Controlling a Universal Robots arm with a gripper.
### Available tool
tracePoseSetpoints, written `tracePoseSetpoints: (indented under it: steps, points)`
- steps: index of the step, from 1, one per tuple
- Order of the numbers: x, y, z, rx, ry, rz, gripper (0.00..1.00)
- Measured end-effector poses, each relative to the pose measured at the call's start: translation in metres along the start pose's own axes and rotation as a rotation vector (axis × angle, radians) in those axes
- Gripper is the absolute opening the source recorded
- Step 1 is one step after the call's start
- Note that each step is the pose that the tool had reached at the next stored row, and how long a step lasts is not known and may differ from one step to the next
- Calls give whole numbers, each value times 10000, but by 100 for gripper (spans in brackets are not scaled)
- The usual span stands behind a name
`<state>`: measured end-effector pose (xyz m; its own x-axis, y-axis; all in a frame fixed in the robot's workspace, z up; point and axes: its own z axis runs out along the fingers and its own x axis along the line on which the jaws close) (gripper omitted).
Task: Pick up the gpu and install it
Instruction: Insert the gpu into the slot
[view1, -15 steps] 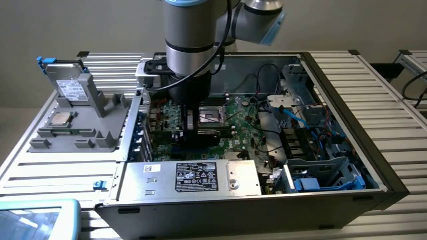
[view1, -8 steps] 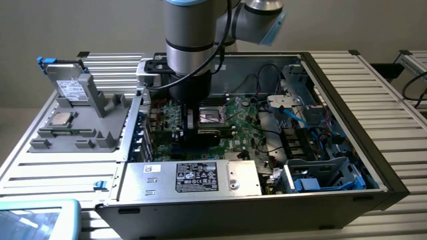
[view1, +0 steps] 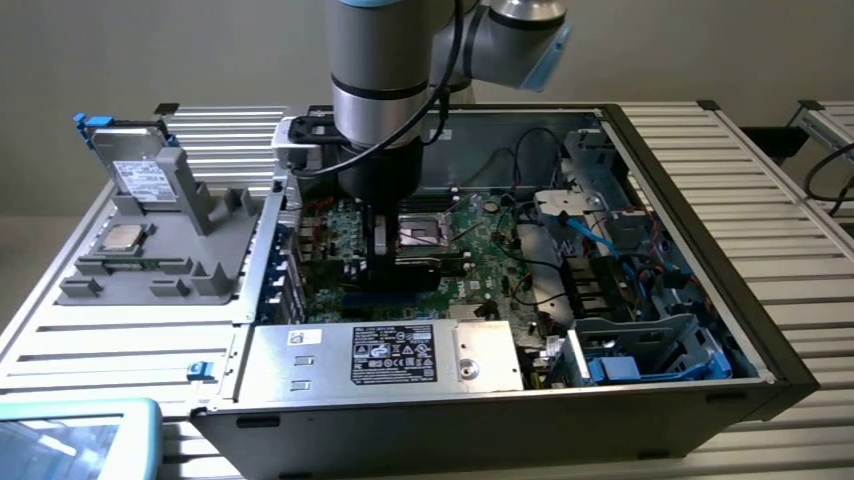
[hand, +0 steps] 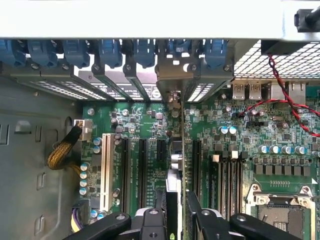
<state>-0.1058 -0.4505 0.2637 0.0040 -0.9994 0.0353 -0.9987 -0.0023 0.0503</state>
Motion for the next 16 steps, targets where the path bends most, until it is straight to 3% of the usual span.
tracePoseSetpoints:
  steps: [10,11,13,14,16]
  points:
    - [-17,1,-22,23,26,3,27]
    - [-17,2,-21,23,65,7,27]
    - [-17,2,-22,24,201,13,27]
    - [-16,1,-22,25,231,13,27]
    - [-16,1,-22,25,233,13,27]
